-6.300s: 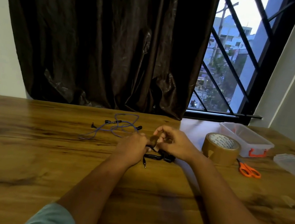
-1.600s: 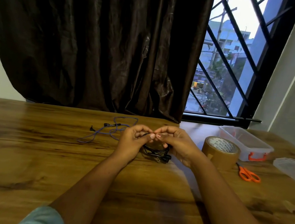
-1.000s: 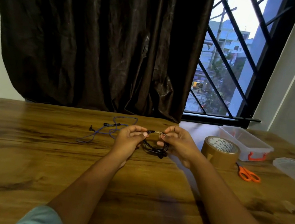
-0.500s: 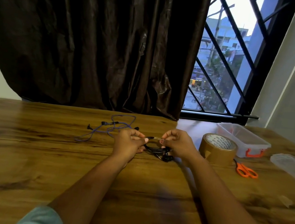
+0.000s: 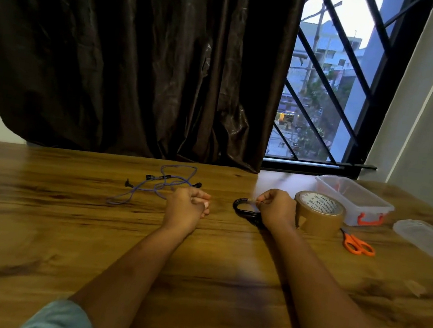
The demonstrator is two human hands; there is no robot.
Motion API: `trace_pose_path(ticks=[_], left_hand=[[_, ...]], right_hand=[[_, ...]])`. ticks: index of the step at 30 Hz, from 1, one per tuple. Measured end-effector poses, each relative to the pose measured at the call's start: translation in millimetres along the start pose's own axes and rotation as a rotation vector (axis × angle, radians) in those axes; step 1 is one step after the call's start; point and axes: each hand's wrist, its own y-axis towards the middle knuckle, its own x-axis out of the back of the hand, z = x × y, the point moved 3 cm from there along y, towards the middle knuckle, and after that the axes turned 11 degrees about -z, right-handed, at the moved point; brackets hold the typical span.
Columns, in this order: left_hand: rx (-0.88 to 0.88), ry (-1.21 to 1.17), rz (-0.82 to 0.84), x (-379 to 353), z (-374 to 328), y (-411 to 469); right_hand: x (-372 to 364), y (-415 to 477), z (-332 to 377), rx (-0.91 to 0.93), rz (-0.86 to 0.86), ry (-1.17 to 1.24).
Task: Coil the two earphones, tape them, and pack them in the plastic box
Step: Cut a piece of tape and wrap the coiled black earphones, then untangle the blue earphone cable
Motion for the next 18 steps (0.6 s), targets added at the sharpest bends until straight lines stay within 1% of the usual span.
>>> trace_pose_path(ticks=[3, 6, 9, 11, 13, 14, 15, 17, 18], left_hand=[[-0.013, 0.030, -0.018, 2.2, 1.1, 2.3], [-0.015, 0.070, -0.059, 5.5, 1.5, 5.3], [-0.102, 0.230, -0.144, 15.8, -0.5, 11.0], [-0.193, 0.407, -0.179, 23.9, -1.0, 15.4], [-0.265, 0.715, -0.160, 28.6, 1.9, 18.7], [-0.266, 0.866, -0.114, 29.5, 3.8, 18.7], [-0.237, 0.955, -0.044, 28.3, 7.8, 19.3], [-0.189, 0.993, 0.066, 24.9, 14.6, 19.3], [-0.200, 0.974, 0.078, 23.4, 16.7, 20.5]], right_hand=[[1.3, 4.7, -4.5, -0.029, -0.069, -0.045], [-0.5, 4.6, -4.2, -0.020, -0.049, -0.094], [-1.2, 1.3, -0.4, 0.031, -0.050, -0.130], [-1.9, -1.9, 3.4, 0.086, -0.059, -0.114], [-5.4, -5.9, 10.6, 0.190, -0.034, -0.082], [-9.0, -9.7, 15.1, 0.263, -0.004, -0.073], [-14.0, -14.9, 20.2, 0.350, 0.030, -0.086], [-24.5, -28.7, 32.7, 0.539, 0.087, -0.158], [-29.5, -35.9, 38.2, 0.619, 0.106, -0.177]])
